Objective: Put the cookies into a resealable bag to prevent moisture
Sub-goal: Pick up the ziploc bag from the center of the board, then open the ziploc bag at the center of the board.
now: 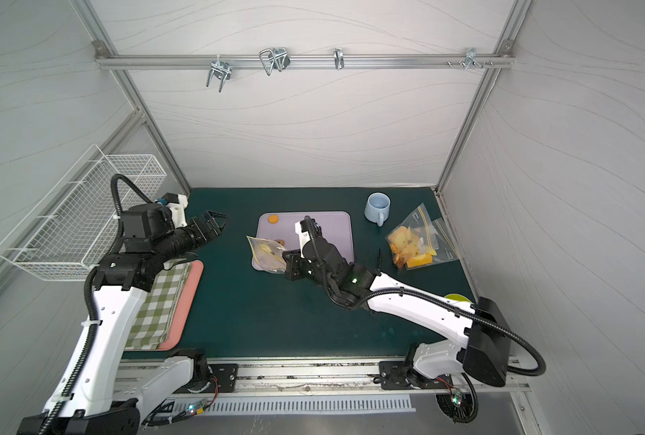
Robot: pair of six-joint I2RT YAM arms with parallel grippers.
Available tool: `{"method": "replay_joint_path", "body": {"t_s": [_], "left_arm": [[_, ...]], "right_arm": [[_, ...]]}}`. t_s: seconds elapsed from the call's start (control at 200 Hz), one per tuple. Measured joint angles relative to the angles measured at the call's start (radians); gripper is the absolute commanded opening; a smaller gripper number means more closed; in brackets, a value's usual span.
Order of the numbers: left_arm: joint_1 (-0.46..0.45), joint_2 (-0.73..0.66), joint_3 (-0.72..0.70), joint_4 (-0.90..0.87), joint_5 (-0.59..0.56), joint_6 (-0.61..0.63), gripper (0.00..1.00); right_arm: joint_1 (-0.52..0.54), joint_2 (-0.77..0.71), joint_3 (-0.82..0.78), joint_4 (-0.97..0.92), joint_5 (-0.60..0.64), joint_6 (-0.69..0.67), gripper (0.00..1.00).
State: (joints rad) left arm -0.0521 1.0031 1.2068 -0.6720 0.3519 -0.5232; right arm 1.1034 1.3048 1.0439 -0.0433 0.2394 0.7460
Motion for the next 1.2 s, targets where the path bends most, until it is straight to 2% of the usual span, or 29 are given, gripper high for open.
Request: {"method": "replay_joint_path", "body": {"t_s": [0.18,0.335,0.505,0.785,0.92,1.09,1.2], "left_arm": [[-0.161,0.003,-0.02,0.047,-0.058,-0.019,0.99],[-0.294,0.001,-0.064,0.114,-0.094,-0.034,0.99],[-0.403,0.037,-0.069,0.182,-0.116,-0.034,0.99],[-0.471,0.125,-0.077,0.251,-0.154,-0.058,0.99],[-0.498,0.15,-0.077,0.272,-0.163,-0.064,0.95],[-0.576,0.186,-0.077,0.28,-0.197,-0.055,0.94],[-0.614,0.206,-0.077,0.28,-0.248,-0.054,0.89]], "right_arm": [[-0.014,-0.052,-0.061,-0.003,0.12,0.131,0.0],[-0.042,-0.068,-0.092,-0.002,0.151,0.229,0.0],[-0.051,-0.091,-0.11,-0.002,0.169,0.276,0.0],[-0.052,-0.141,-0.113,0.013,0.173,0.299,0.0],[-0.059,-0.143,-0.116,0.013,0.173,0.314,0.0],[-0.088,-0.144,-0.116,0.013,0.168,0.375,0.0],[-0.116,-0.153,-0.116,0.011,0.165,0.433,0.0]]}}
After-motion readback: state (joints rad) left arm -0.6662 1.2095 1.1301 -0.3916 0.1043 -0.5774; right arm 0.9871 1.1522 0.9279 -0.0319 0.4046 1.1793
